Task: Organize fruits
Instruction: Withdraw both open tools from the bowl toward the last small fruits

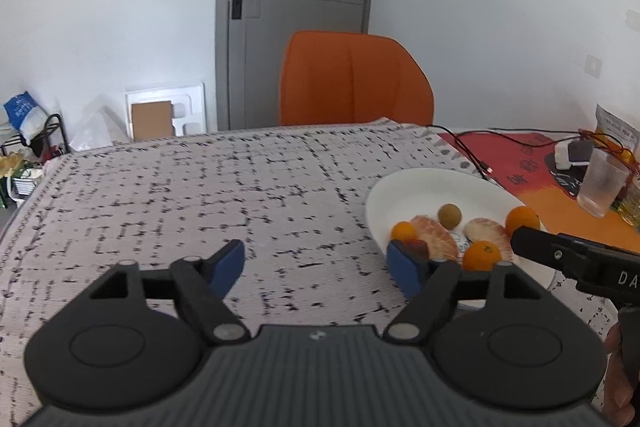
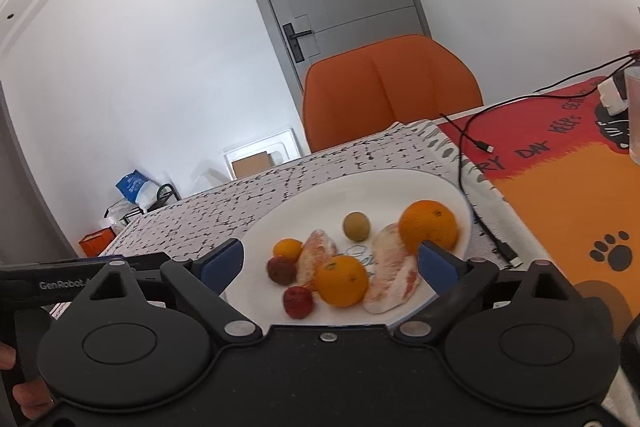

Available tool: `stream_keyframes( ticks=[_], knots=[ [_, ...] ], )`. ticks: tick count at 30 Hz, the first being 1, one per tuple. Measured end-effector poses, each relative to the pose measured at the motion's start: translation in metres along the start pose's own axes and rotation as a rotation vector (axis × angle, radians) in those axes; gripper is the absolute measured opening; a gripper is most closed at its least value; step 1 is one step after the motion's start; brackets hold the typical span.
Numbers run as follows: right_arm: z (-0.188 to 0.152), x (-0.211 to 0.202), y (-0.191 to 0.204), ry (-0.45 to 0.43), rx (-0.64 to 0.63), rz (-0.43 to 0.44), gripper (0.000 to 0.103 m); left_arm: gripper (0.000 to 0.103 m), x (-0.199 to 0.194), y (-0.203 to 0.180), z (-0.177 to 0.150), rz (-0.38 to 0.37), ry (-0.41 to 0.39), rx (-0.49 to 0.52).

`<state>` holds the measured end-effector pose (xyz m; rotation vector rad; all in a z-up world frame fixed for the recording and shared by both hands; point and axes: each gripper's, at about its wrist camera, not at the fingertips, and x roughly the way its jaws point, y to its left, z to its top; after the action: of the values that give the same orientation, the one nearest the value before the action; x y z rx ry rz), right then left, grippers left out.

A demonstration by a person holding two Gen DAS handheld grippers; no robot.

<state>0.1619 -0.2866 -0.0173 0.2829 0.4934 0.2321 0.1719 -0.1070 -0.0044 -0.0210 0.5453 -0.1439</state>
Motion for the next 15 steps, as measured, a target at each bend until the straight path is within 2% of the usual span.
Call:
stream_keyframes(
  ticks=[7, 15],
  knots=[
    [-0.002, 0.002, 0.017, 0.005, -0.021, 0.018, 0.103, 0.083, -0.016, 0.018, -0.005, 0.034, -0.010, -0.014],
    [-0.008, 0.004, 0.035, 0.027, -0.047, 0.052, 0.103, 0.084, -0.032, 0.047, -0.014, 0.086, -0.020, -0.062]
  ],
)
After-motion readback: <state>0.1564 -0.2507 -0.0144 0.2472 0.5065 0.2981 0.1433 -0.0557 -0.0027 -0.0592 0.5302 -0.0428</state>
